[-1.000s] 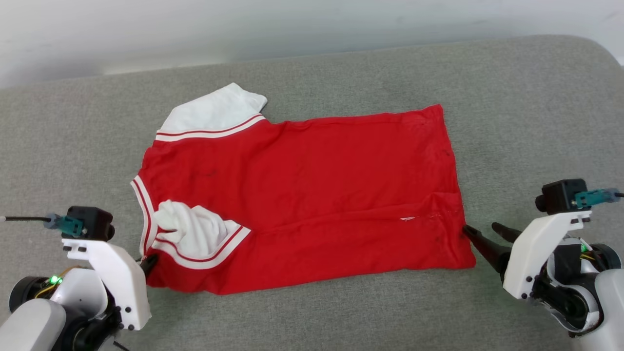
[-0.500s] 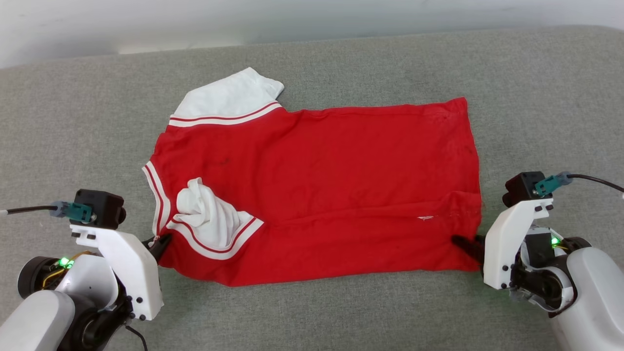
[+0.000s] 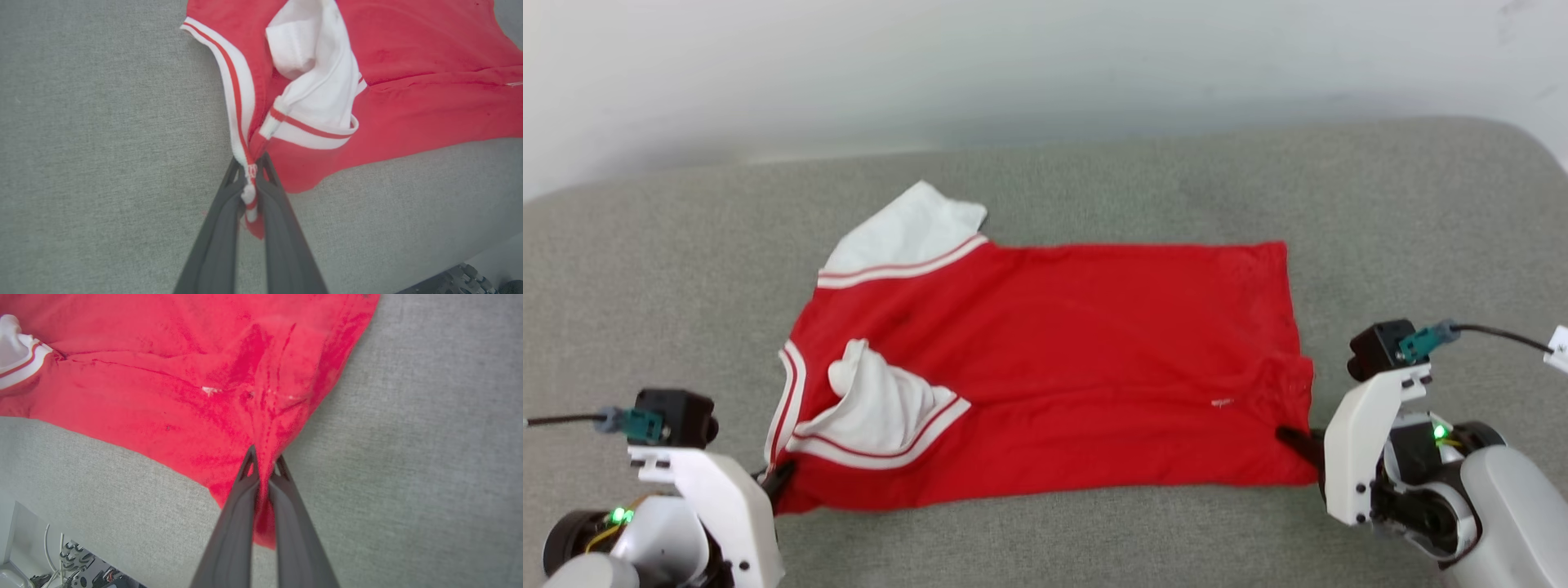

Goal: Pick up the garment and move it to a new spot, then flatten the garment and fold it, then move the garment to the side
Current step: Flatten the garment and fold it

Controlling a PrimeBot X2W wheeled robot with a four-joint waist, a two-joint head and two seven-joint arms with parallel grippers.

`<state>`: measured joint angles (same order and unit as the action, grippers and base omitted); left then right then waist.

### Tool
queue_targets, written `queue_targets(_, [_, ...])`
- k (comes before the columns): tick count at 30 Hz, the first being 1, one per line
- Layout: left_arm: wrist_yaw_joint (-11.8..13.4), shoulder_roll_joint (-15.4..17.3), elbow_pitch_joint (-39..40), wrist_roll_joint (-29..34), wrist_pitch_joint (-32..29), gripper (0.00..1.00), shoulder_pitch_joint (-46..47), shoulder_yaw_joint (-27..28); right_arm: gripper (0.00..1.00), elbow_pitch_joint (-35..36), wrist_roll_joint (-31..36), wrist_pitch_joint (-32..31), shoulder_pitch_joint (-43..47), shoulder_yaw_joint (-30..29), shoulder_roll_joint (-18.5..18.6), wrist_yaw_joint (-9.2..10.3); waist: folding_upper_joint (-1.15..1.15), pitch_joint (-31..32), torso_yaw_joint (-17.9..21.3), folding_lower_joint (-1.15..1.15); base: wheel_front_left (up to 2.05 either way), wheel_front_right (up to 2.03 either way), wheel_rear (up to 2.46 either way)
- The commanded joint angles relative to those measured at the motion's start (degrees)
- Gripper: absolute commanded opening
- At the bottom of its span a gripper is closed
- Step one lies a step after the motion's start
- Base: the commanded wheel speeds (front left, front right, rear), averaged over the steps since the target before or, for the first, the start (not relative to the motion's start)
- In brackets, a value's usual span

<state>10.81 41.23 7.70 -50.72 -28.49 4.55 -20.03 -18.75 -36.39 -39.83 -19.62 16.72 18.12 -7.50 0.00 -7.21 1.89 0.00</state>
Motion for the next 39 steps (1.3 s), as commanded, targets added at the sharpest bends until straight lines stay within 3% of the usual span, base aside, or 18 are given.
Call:
queue_targets(1, [0.4,0.4,0.3,-0.2,0.3,0.00,-1.2,0.2,0.00,0.3,-0.3,-0.1,1.0,0.0,0.3,0.02,0.00,2.0,0.2,0.00,0.00,0.00,0.00])
queue_targets(9, [2.7,1.0,1.7,-2.6,1.4,0.00,-9.0,2.0,0.00,4.0,-0.7,-1.9,7.7,-2.2,1.0,0.02,0.00,5.4,0.1,0.00,0.00,0.00,0.00])
queue_targets(13, [2.3,0.0,0.9,-3.6,1.8,0.00,-10.8,1.6,0.00,4.8,0.0,-2.2,10.9,-3.6,0.2,0.02,0.00,5.4,0.2,0.00,0.00,0.00,0.00])
queue_targets(14, [2.4,-0.4,0.3,-3.6,2.0,0.00,-10.9,1.3,0.28,4.7,-0.2,-2.1,11.5,-4.0,-0.1,0.02,0.00,5.4,0.2,0.00,0.00,0.00,0.00])
queue_targets(15, [2.4,-0.6,-0.2,-3.1,1.9,0.01,-10.7,0.8,1.00,4.7,-0.4,-1.6,12.0,-4.5,-0.5,0.02,0.00,5.3,0.2,0.00,0.00,0.00,0.00])
queue_targets(16, [2.0,-1.4,-0.5,-3.0,2.0,0.57,-10.1,0.3,1.00,4.7,0.0,-0.7,12.3,-5.1,-0.6,0.02,0.00,5.1,0.2,0.00,0.00,0.00,0.00])
queue_targets(17, [1.8,-1.8,-0.6,-2.8,2.4,1.00,-9.3,0.1,1.00,4.7,0.4,0.1,12.7,-5.4,-0.7,0.02,0.00,4.9,0.1,0.00,0.00,0.00,0.00])
queue_targets(20, [1.3,-2.0,-1.6,-1.6,3.2,1.00,-7.4,-0.5,1.00,5.5,1.1,4.0,13.6,-6.5,-1.7,0.01,0.00,4.6,0.2,0.00,0.00,0.00,0.00])
queue_targets(21, [0.9,-1.4,-1.5,0.6,4.7,1.00,-4.7,-0.4,1.00,7.9,2.9,10.9,13.7,-7.7,-2.1,0.02,0.00,4.3,0.8,0.00,0.00,0.00,0.00])
queue_targets(23, [0.8,-1.4,-1.2,1.8,5.7,1.00,-3.5,-0.3,1.00,9.2,4.9,15.3,13.2,-8.8,-2.7,0.02,0.00,4.3,1.2,0.00,0.00,0.00,0.00])
queue_targets(24, [1.3,-1.6,-1.1,4.8,8.4,1.00,-0.5,-0.1,1.00,11.1,8.0,21.8,12.6,-11.2,-4.6,0.01,0.00,4.0,1.8,0.00,0.00,0.00,0.00])
queue_targets(27, [1.7,-3.1,-1.8,6.7,11.6,1.00,2.5,0.5,1.00,13.5,11.0,27.0,11.6,-13.3,-6.7,0.02,0.00,3.2,2.6,0.00,0.00,0.00,0.00])
queue_targets(35, [1.3,-5.8,-8.6,8.5,17.8,1.00,13.1,3.0,1.00,19.6,14.9,31.7,7.6,-14.7,-10.4,0.01,0.00,-4.0,5.8,0.00,0.00,0.00,0.00])
queue_targets(39, [-1.1,-5.2,-12.8,7.9,16.8,1.00,20.8,3.6,1.00,22.1,15.1,31.5,4.8,-14.2,-10.7,0.01,0.00,-8.8,7.4,0.00,0.00,0.00,0.00])
